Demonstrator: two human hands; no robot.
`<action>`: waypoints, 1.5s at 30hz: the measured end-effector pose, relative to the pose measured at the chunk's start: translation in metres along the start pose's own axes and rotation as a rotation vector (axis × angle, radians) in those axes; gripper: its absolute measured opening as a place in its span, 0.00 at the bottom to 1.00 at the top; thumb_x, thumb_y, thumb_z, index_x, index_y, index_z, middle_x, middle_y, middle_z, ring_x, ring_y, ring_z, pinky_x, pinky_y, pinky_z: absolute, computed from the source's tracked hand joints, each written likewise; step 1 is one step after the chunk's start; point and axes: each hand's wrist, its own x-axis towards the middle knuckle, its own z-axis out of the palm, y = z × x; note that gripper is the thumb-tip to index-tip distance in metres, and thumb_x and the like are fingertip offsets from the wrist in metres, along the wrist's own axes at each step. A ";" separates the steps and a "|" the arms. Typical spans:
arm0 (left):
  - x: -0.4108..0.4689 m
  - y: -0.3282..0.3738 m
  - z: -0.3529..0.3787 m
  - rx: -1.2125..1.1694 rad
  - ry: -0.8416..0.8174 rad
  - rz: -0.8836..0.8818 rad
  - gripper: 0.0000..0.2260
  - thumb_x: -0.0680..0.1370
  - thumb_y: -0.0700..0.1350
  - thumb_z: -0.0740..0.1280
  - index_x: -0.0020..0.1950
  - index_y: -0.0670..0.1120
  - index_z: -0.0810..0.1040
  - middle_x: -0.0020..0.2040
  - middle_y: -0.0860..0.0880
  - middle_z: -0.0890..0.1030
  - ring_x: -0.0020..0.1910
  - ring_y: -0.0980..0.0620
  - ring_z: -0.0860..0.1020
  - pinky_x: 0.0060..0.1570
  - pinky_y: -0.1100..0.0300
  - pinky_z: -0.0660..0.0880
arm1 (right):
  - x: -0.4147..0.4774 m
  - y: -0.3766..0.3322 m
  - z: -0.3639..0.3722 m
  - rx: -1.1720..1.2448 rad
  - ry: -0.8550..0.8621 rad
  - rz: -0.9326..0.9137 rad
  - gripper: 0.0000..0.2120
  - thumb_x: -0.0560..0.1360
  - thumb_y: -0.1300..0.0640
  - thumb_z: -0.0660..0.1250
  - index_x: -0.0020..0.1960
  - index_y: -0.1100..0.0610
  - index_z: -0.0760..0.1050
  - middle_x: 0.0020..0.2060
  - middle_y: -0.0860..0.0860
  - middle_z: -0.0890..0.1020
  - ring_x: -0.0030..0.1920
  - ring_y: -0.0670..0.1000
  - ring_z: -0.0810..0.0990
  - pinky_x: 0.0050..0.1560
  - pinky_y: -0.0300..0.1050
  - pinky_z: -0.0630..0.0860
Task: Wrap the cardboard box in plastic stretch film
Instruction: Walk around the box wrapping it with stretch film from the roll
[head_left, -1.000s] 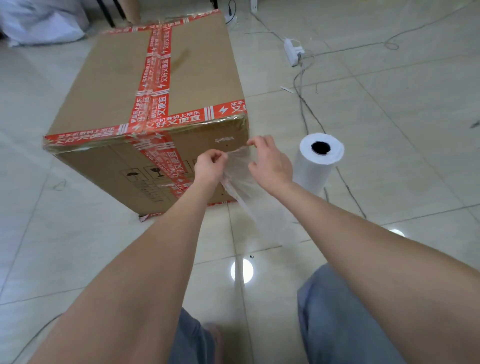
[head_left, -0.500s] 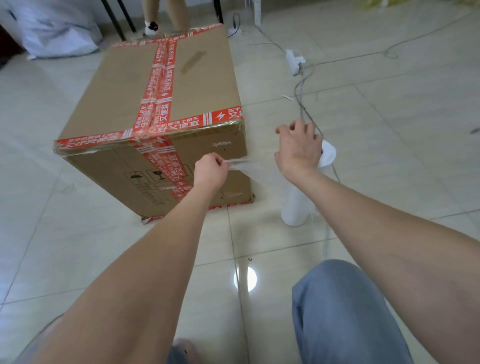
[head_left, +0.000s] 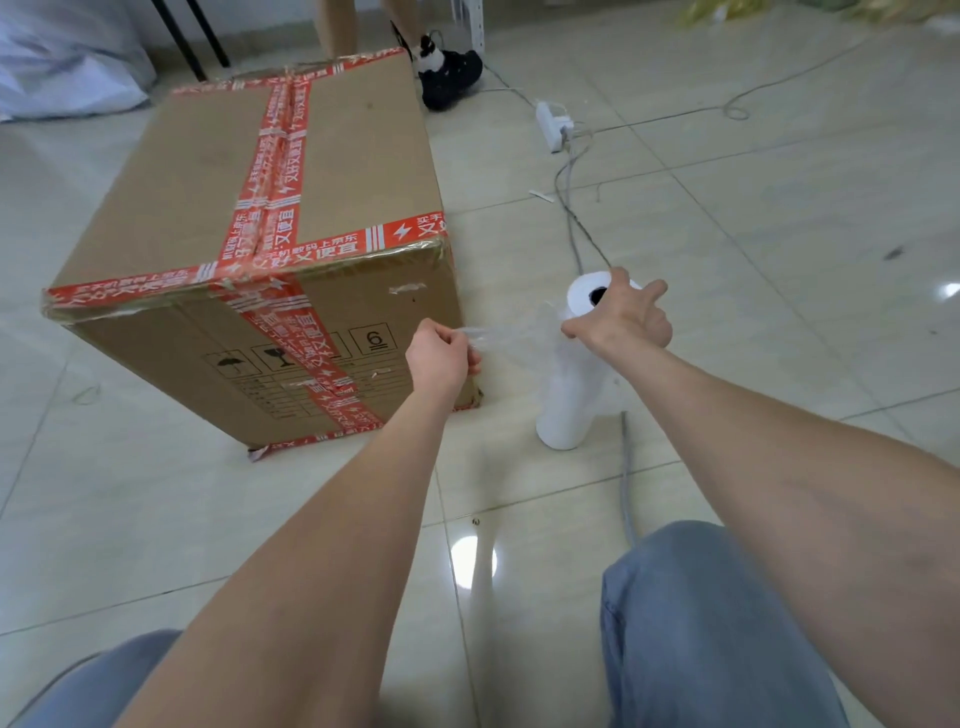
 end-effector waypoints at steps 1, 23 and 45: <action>0.000 0.001 0.001 0.009 -0.001 0.004 0.09 0.79 0.35 0.57 0.40 0.45 0.66 0.36 0.44 0.78 0.29 0.49 0.78 0.37 0.57 0.80 | 0.001 0.004 -0.004 -0.013 0.007 0.013 0.36 0.64 0.48 0.75 0.67 0.49 0.63 0.63 0.57 0.62 0.32 0.53 0.71 0.37 0.44 0.67; 0.022 0.005 -0.042 0.433 -0.017 0.397 0.07 0.79 0.39 0.64 0.52 0.44 0.81 0.40 0.49 0.80 0.35 0.53 0.77 0.39 0.62 0.75 | -0.030 -0.055 0.037 -0.208 -0.225 -0.503 0.12 0.76 0.48 0.63 0.57 0.48 0.79 0.53 0.53 0.81 0.54 0.57 0.79 0.48 0.44 0.73; 0.042 -0.012 -0.069 -0.136 -0.040 0.022 0.06 0.76 0.38 0.69 0.52 0.41 0.80 0.42 0.46 0.83 0.39 0.51 0.83 0.45 0.62 0.81 | -0.031 -0.098 0.061 0.038 0.036 -0.367 0.06 0.78 0.49 0.65 0.49 0.48 0.80 0.48 0.51 0.83 0.49 0.56 0.79 0.40 0.42 0.67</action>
